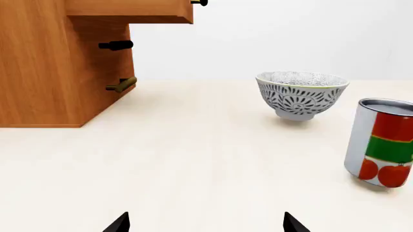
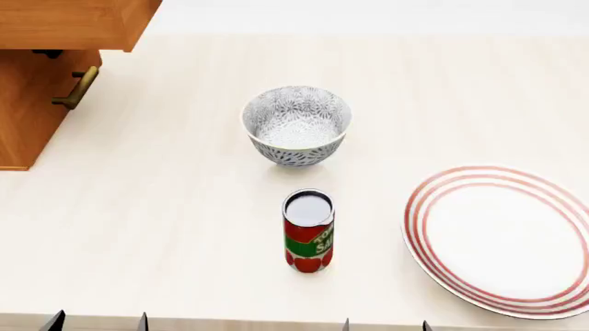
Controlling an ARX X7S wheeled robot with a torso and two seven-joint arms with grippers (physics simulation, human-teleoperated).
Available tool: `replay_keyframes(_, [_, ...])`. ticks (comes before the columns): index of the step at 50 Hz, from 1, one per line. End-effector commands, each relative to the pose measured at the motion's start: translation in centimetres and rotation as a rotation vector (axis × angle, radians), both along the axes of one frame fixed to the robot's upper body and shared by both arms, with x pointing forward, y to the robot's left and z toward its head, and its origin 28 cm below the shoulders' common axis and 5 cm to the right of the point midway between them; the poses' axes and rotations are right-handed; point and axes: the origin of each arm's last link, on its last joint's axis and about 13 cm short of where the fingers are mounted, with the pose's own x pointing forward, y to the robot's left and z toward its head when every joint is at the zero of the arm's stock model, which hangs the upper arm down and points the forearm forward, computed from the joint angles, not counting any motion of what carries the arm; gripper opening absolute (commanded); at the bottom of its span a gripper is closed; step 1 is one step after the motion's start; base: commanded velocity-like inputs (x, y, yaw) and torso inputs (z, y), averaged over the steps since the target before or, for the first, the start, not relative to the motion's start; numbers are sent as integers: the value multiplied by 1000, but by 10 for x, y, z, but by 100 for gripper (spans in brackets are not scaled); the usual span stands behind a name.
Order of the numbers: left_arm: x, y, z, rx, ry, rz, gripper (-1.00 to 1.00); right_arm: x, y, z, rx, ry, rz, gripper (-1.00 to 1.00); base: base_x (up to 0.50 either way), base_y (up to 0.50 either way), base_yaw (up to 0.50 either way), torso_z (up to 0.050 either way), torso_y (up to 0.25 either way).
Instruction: Put the bowl on top of the cabinet.
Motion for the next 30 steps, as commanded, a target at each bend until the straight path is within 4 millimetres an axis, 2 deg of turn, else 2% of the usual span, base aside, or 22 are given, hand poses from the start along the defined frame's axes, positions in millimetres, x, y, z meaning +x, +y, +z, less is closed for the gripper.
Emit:
replay_keyframes(1, [0, 0, 0, 0, 0, 0, 100, 1, 1, 0, -6, 6, -2, 100, 0, 0, 0, 0, 0])
replay_keyframes(16, [0, 0, 0, 0, 0, 1, 100, 1, 1, -1, -37, 12, 1, 100, 0, 3, 0, 0, 0])
replay_keyframes(30, [0, 0, 0, 0, 0, 2, 100, 1, 2, -2, -52, 13, 6, 100, 0, 496, 0, 0, 0])
